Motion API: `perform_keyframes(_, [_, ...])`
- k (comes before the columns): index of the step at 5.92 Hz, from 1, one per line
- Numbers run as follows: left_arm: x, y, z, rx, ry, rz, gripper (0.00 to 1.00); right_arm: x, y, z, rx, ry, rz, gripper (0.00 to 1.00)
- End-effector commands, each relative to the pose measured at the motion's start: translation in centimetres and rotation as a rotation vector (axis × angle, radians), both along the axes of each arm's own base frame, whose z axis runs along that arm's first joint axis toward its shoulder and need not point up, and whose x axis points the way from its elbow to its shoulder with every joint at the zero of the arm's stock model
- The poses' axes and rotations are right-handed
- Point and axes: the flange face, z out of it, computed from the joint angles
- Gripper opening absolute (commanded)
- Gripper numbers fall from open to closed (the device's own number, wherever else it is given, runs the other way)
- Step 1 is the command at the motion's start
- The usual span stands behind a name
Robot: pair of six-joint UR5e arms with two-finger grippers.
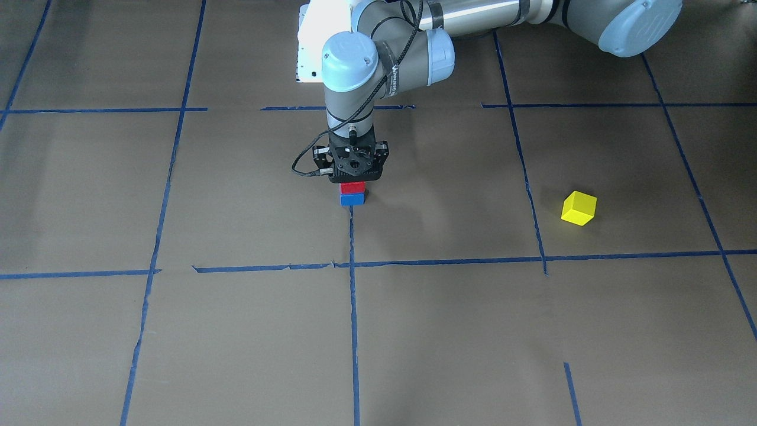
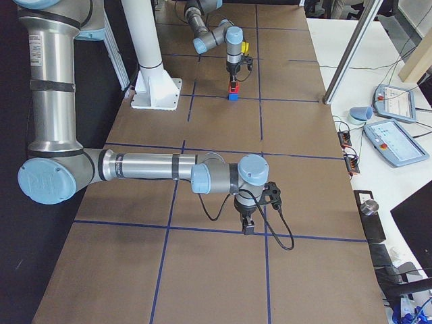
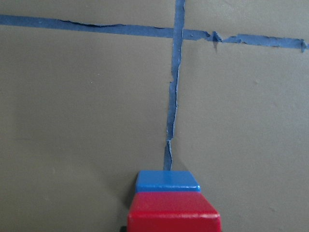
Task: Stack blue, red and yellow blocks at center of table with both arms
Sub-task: 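Lower the red cube onto the blue cube with the left gripper, then open the left gripper and lift it away from the red cube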
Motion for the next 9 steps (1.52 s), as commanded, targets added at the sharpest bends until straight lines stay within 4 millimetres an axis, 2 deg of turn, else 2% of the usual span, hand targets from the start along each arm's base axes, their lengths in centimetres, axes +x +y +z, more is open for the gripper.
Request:
perform_keyframes(1, [0.1,0.1,0.4,0.001,-0.003,0.005,0.53,0.0,0.0,0.0,0.0,0.0,0.0,1.0])
perform_keyframes(2, [0.1,0.2,0.3,0.004,0.001,0.006,0.79,0.0,0.0,0.0,0.0,0.0,0.0,1.0])
perform_keyframes(3, [-0.1,0.0,-0.5,0.029,0.049,0.002,1.0,0.0,0.0,0.0,0.0,0.0,0.0,1.0])
perform_keyframes(4, [-1.2,-0.9,-1.1,0.04,0.067,-0.014,1.0,0.0,0.0,0.0,0.0,0.0,0.0,1.0])
perform_keyframes(5, [-3.9,-2.3,-2.6,0.067,0.091,-0.035,1.0,0.0,0.0,0.0,0.0,0.0,0.0,1.0])
perform_keyframes(6, [-8.2,-3.6,-0.8,0.121,0.098,0.001,1.0,0.0,0.0,0.0,0.0,0.0,0.0,1.0])
perform_keyframes(7, [-14.0,-5.8,4.1,0.173,0.094,0.095,1.0,0.0,0.0,0.0,0.0,0.0,0.0,1.0])
perform_keyframes(8, [-19.7,-6.6,10.5,0.283,0.056,0.194,1.0,0.0,0.0,0.0,0.0,0.0,0.0,1.0])
perform_keyframes(9, [-25.4,-6.5,17.8,0.385,-0.013,0.283,1.0,0.0,0.0,0.0,0.0,0.0,0.0,1.0])
